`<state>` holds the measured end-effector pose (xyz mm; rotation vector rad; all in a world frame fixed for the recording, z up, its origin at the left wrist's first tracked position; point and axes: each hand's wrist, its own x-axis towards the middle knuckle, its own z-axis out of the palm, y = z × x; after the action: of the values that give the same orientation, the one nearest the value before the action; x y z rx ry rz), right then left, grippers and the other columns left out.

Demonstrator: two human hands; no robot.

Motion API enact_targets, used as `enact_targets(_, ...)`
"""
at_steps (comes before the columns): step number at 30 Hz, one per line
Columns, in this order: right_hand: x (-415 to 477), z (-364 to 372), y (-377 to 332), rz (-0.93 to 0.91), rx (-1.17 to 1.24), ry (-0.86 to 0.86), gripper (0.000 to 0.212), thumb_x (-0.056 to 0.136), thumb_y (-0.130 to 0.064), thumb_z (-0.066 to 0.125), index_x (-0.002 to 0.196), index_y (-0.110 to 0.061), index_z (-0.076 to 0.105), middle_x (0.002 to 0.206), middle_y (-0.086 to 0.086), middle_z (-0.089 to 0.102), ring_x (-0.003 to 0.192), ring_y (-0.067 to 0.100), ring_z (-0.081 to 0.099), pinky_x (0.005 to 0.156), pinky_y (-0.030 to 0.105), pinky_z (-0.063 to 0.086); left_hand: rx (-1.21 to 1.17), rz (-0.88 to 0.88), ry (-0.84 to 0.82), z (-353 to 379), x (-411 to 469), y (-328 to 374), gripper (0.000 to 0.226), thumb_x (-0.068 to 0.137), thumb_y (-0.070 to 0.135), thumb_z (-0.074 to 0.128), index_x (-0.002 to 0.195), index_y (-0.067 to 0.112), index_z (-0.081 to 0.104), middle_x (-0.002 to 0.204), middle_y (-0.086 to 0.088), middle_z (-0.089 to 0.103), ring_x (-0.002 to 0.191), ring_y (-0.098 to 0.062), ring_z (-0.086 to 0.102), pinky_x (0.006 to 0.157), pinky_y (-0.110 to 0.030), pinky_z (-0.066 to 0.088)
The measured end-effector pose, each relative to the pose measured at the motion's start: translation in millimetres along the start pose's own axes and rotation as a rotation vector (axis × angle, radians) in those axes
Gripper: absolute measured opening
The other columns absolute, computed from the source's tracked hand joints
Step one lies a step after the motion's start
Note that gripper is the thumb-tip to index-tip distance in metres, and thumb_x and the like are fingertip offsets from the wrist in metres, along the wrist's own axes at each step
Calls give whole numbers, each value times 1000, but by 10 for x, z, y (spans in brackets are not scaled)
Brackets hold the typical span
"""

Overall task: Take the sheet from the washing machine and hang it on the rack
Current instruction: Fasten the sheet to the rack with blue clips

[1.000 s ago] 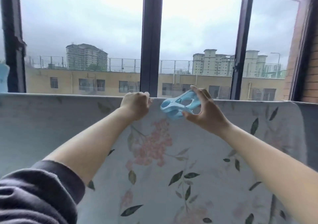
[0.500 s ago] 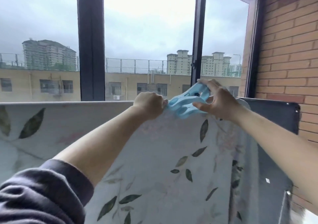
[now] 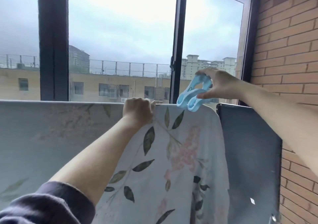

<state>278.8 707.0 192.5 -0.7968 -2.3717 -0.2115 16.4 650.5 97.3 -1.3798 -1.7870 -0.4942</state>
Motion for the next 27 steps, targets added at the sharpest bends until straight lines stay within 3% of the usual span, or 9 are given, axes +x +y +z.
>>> enact_targets(6, 61, -134, 310, -62, 72, -35, 76, 73, -32, 80, 138, -25, 42, 134, -8, 48, 111, 10, 48, 97, 29, 42, 53, -109, 67, 80, -12, 73, 49, 99, 43, 26, 85, 18, 65, 77, -3, 68, 66, -22, 53, 61, -28, 34)
enact_targets(9, 86, -176, 352, -92, 104, -69, 72, 75, -30, 79, 137, -25, 44, 127, -14, 47, 106, 7, 47, 91, 25, 39, 78, -134, 76, 46, -45, 84, 48, 99, 42, 27, 84, 18, 66, 75, -3, 68, 62, -21, 47, 61, -28, 33)
enact_targets(15, 202, -253, 360, -175, 122, -118, 57, 77, -29, 77, 128, -28, 52, 120, -17, 52, 113, 7, 47, 94, 27, 39, 60, -126, 106, -7, -86, 117, 46, 99, 40, 29, 85, 18, 66, 78, -5, 70, 70, -24, 62, 62, -28, 35)
enact_targets(20, 305, -278, 260, -209, 97, -159, 45, 78, -21, 76, 120, -25, 60, 110, -16, 57, 105, 10, 51, 91, 29, 39, 56, -136, 96, -42, -111, 145, 46, 99, 41, 29, 85, 18, 66, 80, -4, 69, 73, -25, 63, 66, -28, 41)
enact_targets(27, 391, -82, 195, -213, 135, -197, 41, 78, -20, 76, 116, -24, 64, 111, -14, 61, 101, 7, 54, 93, 29, 40, 82, -137, 94, -92, -152, 162, 44, 99, 41, 29, 84, 18, 64, 79, -4, 69, 73, -25, 62, 62, -28, 34)
